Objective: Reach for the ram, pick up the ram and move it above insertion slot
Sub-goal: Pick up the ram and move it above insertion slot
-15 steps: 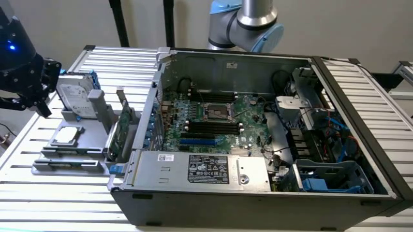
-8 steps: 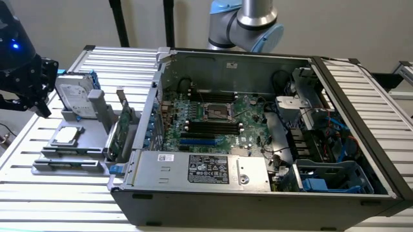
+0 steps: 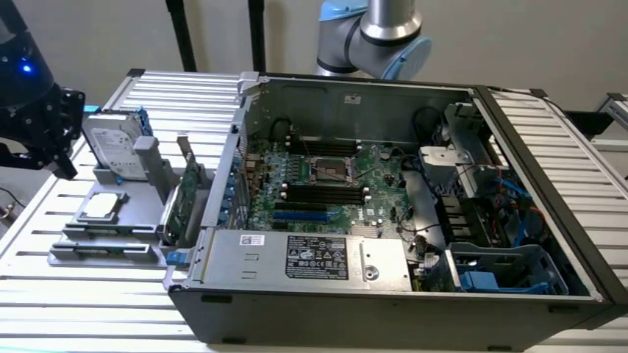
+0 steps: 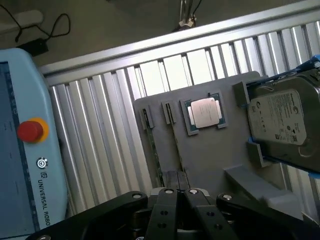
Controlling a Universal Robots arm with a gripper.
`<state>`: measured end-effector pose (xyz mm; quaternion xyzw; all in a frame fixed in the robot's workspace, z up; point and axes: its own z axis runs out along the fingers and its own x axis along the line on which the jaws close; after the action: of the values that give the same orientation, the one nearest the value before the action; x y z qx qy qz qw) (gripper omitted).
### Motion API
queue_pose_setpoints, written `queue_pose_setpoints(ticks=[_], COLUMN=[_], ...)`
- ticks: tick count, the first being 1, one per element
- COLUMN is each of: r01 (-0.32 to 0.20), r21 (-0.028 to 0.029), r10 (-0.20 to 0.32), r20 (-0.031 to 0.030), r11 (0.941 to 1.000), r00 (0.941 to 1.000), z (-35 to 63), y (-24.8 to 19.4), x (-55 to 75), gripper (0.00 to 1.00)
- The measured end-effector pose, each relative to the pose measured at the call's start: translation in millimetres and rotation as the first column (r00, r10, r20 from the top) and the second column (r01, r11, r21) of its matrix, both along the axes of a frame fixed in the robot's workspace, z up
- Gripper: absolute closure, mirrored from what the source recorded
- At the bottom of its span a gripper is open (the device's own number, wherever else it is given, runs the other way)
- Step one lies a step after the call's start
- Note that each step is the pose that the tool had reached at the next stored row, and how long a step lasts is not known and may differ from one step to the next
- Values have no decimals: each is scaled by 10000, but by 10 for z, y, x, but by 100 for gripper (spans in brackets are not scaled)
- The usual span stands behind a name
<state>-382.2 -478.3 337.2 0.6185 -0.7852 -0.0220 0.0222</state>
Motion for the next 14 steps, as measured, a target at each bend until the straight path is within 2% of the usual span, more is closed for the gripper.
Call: queue_pose_setpoints(ticks=[8,14], r01=[-749,-971], r21=[-2,-14], r10=[749,971], r20=[45,172], r11=[9972,9953], r00=[9972,9951], z=[-1,0], y=[-21,-32], x=[0,2], gripper=[89,89])
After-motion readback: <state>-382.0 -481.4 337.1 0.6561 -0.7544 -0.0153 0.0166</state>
